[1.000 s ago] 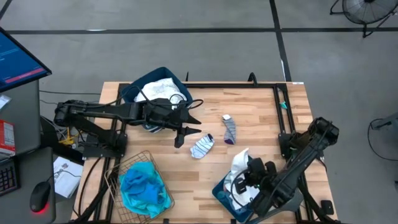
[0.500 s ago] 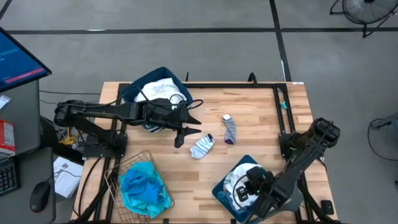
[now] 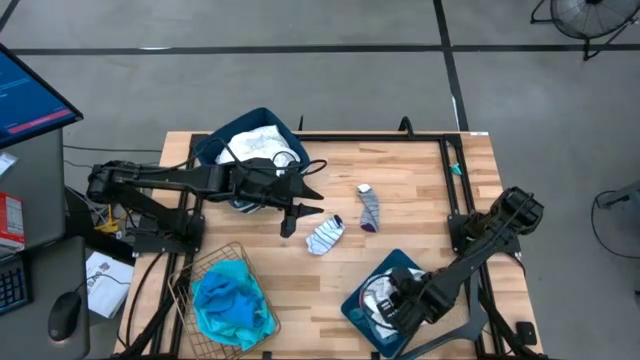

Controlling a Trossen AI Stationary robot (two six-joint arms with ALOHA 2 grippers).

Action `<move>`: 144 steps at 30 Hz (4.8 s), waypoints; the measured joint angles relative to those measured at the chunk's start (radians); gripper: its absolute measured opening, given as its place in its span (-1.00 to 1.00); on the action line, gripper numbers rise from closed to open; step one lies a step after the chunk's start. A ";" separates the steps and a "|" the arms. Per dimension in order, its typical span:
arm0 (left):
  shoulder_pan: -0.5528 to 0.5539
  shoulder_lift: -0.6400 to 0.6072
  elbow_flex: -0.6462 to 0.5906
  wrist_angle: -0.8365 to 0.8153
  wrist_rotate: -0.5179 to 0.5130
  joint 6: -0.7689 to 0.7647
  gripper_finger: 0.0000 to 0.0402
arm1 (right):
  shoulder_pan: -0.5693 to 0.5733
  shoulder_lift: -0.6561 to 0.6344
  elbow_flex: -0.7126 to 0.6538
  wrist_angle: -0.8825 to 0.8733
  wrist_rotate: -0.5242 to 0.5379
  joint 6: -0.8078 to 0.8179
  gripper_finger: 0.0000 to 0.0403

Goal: Pick & Place Cloths
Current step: Put the white short into the wire basket

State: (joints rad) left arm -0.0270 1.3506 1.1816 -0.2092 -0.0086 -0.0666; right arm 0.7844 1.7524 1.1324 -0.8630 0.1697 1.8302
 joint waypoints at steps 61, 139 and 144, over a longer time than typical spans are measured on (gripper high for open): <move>0.023 0.000 0.000 0.000 0.000 0.002 -0.32 | -0.206 -0.119 0.079 -0.152 0.004 -0.259 -1.00; 0.023 0.000 0.000 -0.001 0.001 0.010 -0.32 | -0.275 0.157 0.157 -0.243 -0.135 -0.293 -1.00; 0.023 0.000 0.000 -0.001 0.001 0.010 -0.32 | -0.271 0.062 0.180 -0.319 -0.126 -0.290 -1.00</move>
State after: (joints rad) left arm -0.0040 1.3507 1.1812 -0.2104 -0.0074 -0.0566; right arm 0.5132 1.8145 1.3123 -1.1818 0.0440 1.5401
